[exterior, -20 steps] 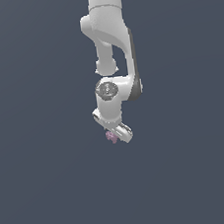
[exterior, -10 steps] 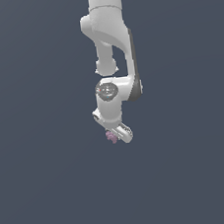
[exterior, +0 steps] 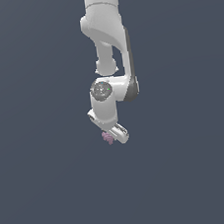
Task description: Pick up the object and move it to a goal position.
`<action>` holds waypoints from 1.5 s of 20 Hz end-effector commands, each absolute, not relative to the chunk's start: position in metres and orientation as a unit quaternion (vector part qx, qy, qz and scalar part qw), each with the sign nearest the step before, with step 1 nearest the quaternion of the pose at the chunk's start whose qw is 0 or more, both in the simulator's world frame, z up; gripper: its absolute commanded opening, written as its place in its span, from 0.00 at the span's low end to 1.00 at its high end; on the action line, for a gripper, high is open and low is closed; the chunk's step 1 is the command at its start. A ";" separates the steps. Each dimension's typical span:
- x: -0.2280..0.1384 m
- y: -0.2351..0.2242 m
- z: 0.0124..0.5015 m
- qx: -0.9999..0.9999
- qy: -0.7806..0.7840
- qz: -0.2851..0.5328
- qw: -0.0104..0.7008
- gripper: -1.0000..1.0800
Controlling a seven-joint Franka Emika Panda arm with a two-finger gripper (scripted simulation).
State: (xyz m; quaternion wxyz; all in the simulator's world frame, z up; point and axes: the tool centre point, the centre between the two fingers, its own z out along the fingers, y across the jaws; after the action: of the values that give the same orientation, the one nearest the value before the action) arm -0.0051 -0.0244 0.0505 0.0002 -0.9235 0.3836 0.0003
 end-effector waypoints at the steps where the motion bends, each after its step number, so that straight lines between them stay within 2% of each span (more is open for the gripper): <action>1: 0.000 -0.041 0.059 -0.923 0.384 0.000 0.000 0.00; 18: 0.050 -0.192 0.143 -0.923 0.384 0.000 0.000 0.00; 30: 0.069 -0.237 0.167 -0.923 0.384 0.000 0.000 0.00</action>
State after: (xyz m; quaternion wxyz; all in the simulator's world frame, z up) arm 0.0672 -0.2341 0.1657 -0.0003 -0.9231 0.3846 -0.0003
